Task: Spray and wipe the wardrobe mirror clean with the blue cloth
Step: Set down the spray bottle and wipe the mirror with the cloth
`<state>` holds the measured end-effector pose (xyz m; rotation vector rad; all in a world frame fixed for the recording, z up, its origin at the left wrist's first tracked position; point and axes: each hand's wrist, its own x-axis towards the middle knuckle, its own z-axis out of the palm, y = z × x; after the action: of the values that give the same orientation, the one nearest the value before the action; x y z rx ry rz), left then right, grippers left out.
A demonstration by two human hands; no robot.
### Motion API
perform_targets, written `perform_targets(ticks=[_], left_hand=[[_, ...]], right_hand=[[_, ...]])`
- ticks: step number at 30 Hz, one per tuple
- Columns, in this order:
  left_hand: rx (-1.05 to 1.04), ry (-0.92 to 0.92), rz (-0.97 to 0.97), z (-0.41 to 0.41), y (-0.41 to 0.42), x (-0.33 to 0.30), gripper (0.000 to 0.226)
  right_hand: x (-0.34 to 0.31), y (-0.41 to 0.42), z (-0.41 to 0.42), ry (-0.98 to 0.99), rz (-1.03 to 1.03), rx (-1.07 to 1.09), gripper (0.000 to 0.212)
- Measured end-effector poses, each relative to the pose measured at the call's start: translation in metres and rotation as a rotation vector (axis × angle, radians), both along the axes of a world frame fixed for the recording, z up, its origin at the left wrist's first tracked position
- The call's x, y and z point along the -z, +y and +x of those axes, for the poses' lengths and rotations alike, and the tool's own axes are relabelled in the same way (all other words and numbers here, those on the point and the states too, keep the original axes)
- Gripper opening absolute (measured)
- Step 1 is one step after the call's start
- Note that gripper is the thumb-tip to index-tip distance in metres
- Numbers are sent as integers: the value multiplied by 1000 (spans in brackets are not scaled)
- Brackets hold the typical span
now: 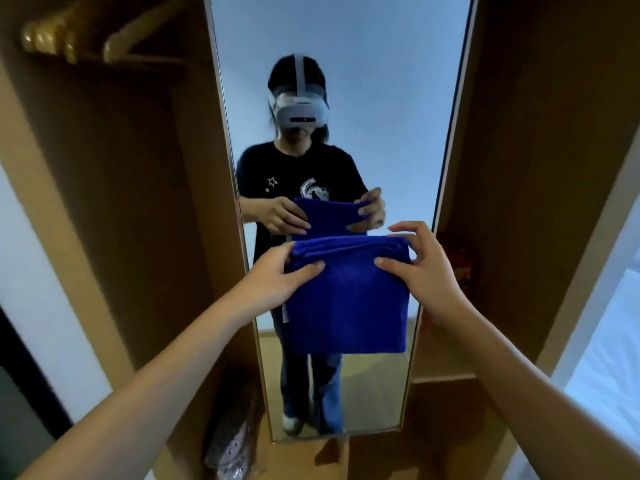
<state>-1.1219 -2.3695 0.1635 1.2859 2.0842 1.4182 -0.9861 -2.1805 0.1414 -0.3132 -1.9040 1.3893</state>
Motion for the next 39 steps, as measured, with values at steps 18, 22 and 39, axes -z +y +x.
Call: perform_targets(ticks=[18,22,39], left_hand=[[-770,817,448,-44,80,-200,32],[-799,965,521,-44,98,-255,43],[-970,1150,783,-66,109,-273,41]], right_hand=[[-199,11,-90,606,195,354,34],[-233,4,-111,696,471,469,23],[-267,66,-131,206,1057,902,70]])
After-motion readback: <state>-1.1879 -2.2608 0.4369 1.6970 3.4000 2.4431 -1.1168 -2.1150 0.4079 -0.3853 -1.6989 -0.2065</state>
